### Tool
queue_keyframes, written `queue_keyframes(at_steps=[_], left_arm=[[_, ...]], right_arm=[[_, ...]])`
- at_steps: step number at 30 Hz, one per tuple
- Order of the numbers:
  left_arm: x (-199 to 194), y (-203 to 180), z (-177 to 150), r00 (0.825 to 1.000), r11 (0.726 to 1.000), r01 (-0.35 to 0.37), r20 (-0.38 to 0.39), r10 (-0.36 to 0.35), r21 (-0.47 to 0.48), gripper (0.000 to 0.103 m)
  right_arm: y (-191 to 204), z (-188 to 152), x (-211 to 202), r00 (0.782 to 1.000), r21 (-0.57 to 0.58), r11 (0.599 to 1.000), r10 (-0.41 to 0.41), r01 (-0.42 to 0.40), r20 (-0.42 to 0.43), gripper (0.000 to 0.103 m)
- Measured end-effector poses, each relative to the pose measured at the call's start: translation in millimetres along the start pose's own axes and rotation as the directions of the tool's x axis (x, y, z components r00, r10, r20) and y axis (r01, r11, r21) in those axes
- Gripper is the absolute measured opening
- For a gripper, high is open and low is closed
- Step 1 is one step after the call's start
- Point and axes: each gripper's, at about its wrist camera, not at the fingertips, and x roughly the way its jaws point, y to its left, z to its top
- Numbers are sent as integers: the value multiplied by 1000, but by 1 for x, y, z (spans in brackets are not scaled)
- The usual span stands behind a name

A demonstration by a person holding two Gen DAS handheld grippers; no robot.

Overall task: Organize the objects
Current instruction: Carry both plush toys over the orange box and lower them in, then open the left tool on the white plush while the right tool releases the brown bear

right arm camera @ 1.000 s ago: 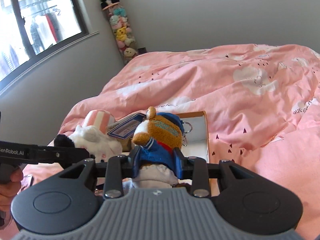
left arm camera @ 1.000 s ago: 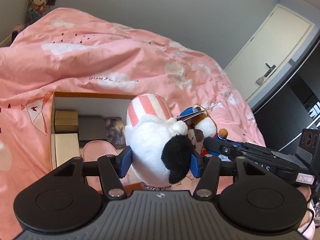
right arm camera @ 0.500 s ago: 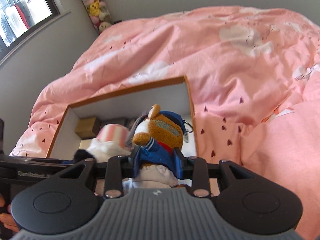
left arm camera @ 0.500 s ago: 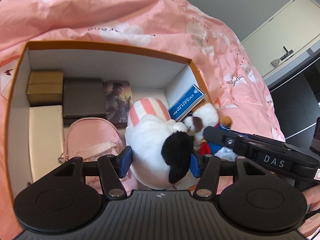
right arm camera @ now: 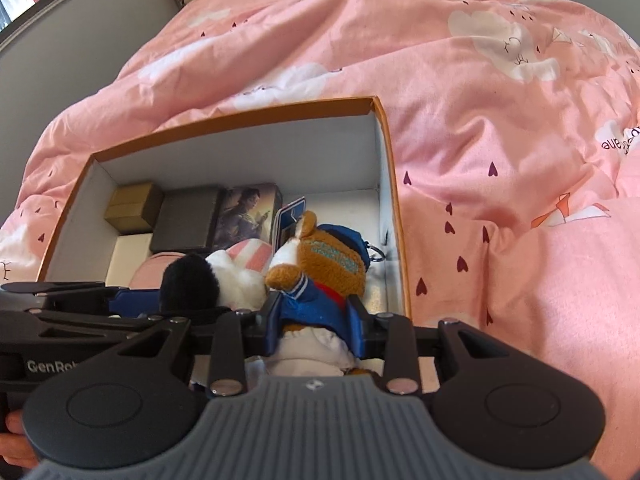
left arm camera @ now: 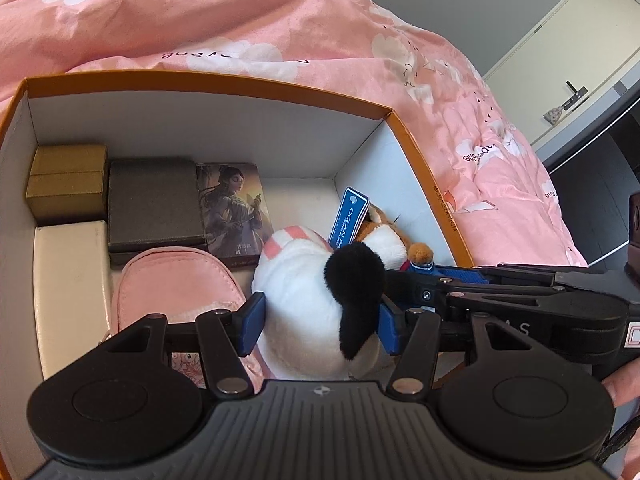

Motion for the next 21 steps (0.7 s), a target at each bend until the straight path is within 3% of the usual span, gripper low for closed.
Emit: queue_keyframes(at_steps=[5, 12, 16, 19, 21], left_arm=[[1, 3, -3, 1000, 1000, 2, 7, -2, -20, 66], [-5, 5, -7, 1000, 999, 9, 19, -8, -44, 71], [-13, 1, -8, 999, 999, 18, 30, -17, -29, 74], [-23, -3, -8, 998, 1000, 19, 55, -19, -6, 74], [-31, -7, -8, 997, 999, 26, 67, -27, 22, 69]], right_arm=[[2, 3, 5, 999, -36, 999, -11, 10, -49, 36], [4, 5, 3, 999, -50, 999, -13, 11, -51, 38], [6, 6, -1, 999, -81, 997, -19, 16, -42, 47], [9, 6, -5, 999, -115, 993, -18, 13, -41, 47], [12, 4, -9, 999, -154, 988, -24, 18, -37, 46]])
